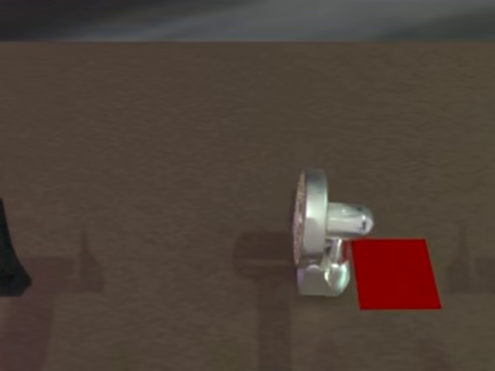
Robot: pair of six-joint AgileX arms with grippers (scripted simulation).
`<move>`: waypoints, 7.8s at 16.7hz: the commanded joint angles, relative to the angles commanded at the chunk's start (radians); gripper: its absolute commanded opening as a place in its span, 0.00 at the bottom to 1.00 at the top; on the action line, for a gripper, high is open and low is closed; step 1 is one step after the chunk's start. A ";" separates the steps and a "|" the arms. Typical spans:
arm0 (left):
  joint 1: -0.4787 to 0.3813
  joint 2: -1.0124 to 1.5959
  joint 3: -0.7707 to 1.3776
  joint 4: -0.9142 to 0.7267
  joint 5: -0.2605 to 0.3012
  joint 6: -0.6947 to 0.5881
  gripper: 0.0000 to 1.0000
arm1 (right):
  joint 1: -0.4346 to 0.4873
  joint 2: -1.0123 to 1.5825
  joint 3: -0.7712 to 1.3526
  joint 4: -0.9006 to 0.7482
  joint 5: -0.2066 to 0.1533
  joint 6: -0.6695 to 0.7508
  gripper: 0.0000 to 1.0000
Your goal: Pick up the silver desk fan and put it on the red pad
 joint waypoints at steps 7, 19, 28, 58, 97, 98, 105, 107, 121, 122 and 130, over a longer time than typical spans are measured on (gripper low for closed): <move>0.000 0.000 0.000 0.000 0.000 0.000 1.00 | 0.066 0.156 0.149 -0.133 -0.008 0.059 1.00; 0.000 0.000 0.000 0.000 0.000 0.000 1.00 | 0.419 1.315 1.232 -0.929 -0.003 0.444 1.00; 0.000 0.000 0.000 0.000 0.000 0.000 1.00 | 0.630 2.059 1.945 -1.403 0.003 0.693 1.00; 0.000 0.000 0.000 0.000 0.000 0.000 1.00 | 0.662 2.145 1.838 -1.265 0.002 0.733 0.40; 0.000 0.000 0.000 0.000 0.000 0.000 1.00 | 0.591 1.975 1.828 -1.449 -0.008 -0.047 0.00; 0.000 0.000 0.000 0.000 0.000 0.000 1.00 | 0.580 1.949 1.799 -1.443 -0.008 -0.156 0.00; 0.000 0.000 0.000 0.000 0.000 0.000 1.00 | 0.510 1.769 1.588 -1.393 -0.004 -0.836 0.00; 0.000 0.000 0.000 0.000 0.000 0.000 1.00 | 0.495 1.732 1.542 -1.381 -0.003 -0.956 0.00; 0.000 0.000 0.000 0.000 0.000 0.000 1.00 | 0.477 1.701 1.410 -1.271 -0.001 -1.071 0.00; 0.000 0.000 0.000 0.000 0.000 0.000 1.00 | 0.476 1.705 1.389 -1.249 0.000 -1.073 0.00; 0.000 0.000 0.000 0.000 0.000 0.000 1.00 | 0.476 1.708 1.373 -1.233 0.000 -1.075 0.23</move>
